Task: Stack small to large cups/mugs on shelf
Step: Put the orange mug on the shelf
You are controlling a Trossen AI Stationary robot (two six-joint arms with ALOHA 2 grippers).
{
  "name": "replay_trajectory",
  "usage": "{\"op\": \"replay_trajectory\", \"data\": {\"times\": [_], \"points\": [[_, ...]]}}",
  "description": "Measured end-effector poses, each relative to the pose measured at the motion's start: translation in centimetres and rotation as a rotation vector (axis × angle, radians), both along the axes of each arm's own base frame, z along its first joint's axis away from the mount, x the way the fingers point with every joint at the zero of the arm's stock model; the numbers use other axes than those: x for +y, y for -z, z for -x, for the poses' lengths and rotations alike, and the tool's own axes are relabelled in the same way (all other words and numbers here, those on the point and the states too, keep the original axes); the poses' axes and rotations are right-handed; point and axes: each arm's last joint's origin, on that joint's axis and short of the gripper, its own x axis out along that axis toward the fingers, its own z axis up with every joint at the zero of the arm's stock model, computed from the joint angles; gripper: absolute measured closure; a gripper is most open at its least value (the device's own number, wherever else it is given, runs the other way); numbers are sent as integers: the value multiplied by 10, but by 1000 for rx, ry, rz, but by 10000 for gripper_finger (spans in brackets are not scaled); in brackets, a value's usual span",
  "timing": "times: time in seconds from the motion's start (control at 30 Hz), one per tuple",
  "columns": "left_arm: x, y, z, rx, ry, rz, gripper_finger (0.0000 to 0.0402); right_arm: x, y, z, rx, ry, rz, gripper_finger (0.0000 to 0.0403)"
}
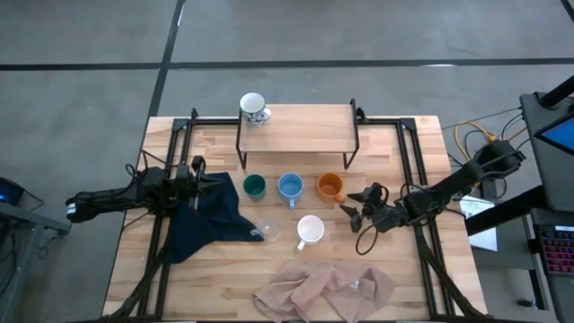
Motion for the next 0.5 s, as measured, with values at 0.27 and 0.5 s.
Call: {"op": "replay_trajectory", "data": {"times": [0.27,0.5], "points": [[0,0,0,1,2,0,402,2,1,-3,-24,3,-14,158],[0,0,0,1,4,0,402,3,7,-6,-18,9,-19,159]]}}
